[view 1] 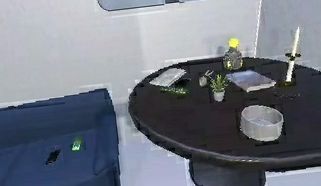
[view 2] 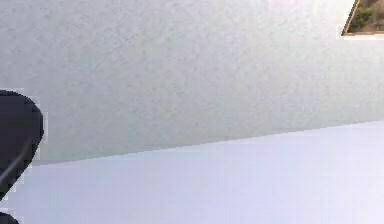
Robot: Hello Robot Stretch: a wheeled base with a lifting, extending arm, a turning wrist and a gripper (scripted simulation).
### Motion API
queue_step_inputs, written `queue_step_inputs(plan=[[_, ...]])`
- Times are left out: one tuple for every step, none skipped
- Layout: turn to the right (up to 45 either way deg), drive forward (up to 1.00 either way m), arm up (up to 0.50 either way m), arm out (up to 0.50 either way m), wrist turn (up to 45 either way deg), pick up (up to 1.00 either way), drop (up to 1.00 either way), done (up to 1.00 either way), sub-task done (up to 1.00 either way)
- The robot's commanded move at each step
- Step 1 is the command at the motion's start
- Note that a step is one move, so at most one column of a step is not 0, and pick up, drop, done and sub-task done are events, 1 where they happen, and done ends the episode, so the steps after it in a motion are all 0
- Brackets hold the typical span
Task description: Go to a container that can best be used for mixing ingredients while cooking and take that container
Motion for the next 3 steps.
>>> queue_step_inputs(plan=[[-45.0,0.0,0.0,0.0,0.0,0.0,0.0,0.0,0.0],[-15.0,0.0,0.0,0.0,0.0,0.0,0.0,0.0,0.0],[45.0,0.0,0.0,0.0,0.0,0.0,0.0,0.0,0.0]])
